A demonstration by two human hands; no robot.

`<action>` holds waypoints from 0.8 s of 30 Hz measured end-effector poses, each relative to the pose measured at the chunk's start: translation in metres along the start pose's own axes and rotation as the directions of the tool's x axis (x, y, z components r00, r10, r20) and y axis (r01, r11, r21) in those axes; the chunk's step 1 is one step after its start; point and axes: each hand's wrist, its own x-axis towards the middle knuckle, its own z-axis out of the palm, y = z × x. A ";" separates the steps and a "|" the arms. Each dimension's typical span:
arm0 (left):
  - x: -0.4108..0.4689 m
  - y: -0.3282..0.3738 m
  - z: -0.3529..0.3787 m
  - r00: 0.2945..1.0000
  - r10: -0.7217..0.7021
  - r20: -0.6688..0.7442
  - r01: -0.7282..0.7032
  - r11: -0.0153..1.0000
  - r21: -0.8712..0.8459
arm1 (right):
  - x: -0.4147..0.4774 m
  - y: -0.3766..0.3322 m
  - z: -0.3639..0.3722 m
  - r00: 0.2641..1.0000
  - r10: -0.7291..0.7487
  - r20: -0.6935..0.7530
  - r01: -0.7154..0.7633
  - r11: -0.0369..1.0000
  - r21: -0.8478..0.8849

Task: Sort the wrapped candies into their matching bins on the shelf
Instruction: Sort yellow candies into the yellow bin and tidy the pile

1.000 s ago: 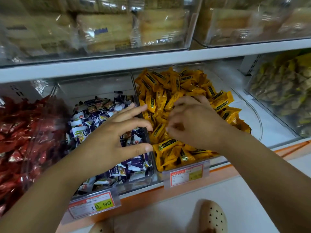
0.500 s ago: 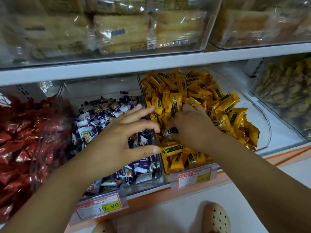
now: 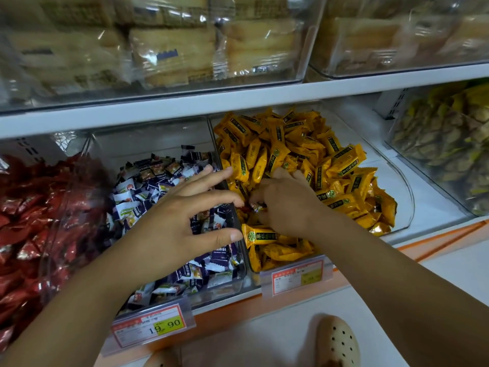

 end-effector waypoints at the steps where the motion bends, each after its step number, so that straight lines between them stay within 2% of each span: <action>1: -0.001 0.001 0.000 1.000 -0.002 -0.005 0.002 1.000 0.000 | 0.000 -0.001 0.001 1.000 -0.013 0.008 0.013 1.000 -0.021; 5: -0.005 0.003 0.000 1.000 -0.012 -0.027 0.012 1.000 0.013 | 0.002 -0.006 0.005 0.998 -0.010 0.057 0.014 0.997 -0.074; 10: -0.010 0.006 -0.003 0.998 -0.037 -0.044 0.037 0.999 0.009 | 0.007 -0.014 0.012 0.999 0.042 0.021 -0.040 0.995 -0.096; 19: -0.010 0.004 -0.003 0.998 -0.038 -0.042 0.038 0.999 -0.004 | 0.013 -0.017 0.011 0.990 0.127 -0.069 -0.129 0.991 -0.032; 24: -0.009 0.001 -0.005 0.995 -0.049 -0.088 0.047 0.999 -0.028 | 0.008 -0.004 -0.006 0.994 0.109 0.027 -0.111 0.989 0.097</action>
